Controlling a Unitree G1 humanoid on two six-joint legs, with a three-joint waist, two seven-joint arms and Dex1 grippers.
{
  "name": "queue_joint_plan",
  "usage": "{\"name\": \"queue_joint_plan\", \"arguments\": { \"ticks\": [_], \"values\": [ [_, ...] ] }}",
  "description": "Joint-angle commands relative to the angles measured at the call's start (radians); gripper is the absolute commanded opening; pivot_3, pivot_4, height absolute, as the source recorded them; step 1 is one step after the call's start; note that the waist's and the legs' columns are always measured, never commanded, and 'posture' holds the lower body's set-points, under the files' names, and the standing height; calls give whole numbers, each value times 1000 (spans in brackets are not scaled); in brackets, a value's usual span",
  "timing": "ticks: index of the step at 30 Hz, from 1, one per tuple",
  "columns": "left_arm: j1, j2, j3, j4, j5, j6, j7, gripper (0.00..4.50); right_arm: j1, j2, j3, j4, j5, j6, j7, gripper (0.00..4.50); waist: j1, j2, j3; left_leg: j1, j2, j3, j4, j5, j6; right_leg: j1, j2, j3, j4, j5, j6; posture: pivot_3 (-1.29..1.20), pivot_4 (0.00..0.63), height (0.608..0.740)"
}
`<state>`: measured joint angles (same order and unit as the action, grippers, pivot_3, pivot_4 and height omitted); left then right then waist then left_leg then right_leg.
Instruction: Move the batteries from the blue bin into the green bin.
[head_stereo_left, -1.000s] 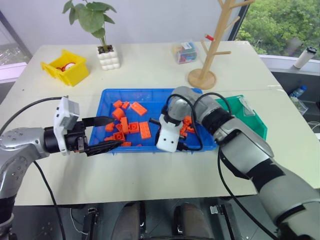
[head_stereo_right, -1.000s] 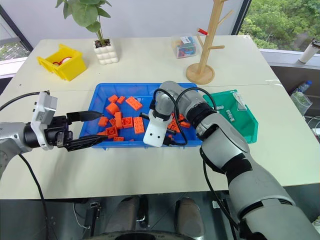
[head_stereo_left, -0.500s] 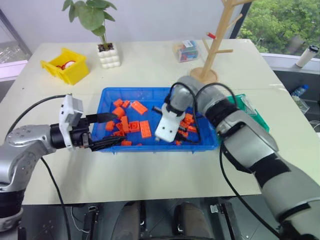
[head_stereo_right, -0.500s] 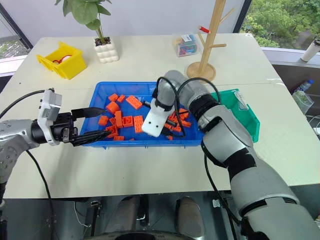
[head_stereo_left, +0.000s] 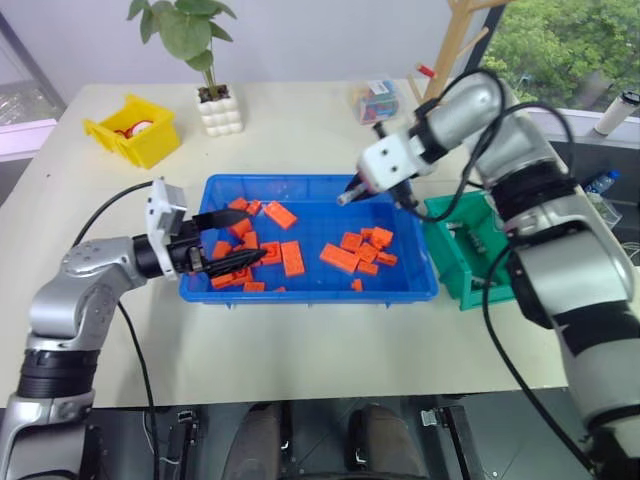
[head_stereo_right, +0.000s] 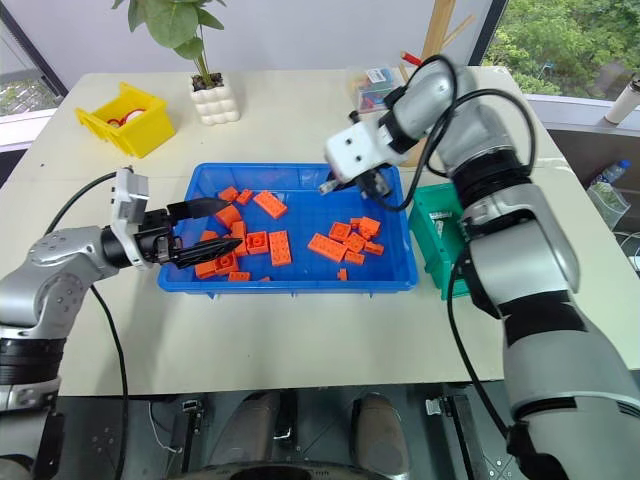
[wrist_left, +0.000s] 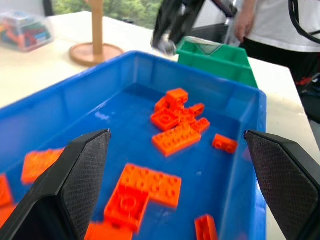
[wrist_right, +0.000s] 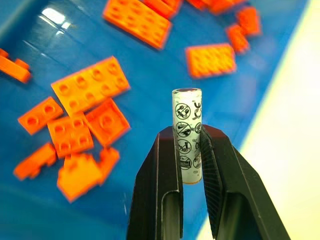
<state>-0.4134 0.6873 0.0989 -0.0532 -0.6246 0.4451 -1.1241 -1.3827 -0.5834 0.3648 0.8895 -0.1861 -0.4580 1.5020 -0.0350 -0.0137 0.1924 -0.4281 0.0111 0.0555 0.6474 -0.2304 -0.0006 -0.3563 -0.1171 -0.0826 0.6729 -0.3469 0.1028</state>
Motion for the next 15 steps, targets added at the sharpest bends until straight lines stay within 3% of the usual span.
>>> {"name": "queue_joint_plan", "arguments": {
  "ticks": [1,15],
  "values": [
    [-48,-16,-24,18,18,-30,-33,4500,12,-72,-75,-40,41,84,-20,15,2,0,0,0,0,0,0,0,0,0,0,0,0,0,0,0,150,739],
    [-191,-58,-60,96,41,-37,-88,4500,398,-383,-281,-423,156,482,-70,15,20,1,1,-1,1,4,0,0,1,0,-1,0,-4,0,0,0,150,739]
  ]
}}
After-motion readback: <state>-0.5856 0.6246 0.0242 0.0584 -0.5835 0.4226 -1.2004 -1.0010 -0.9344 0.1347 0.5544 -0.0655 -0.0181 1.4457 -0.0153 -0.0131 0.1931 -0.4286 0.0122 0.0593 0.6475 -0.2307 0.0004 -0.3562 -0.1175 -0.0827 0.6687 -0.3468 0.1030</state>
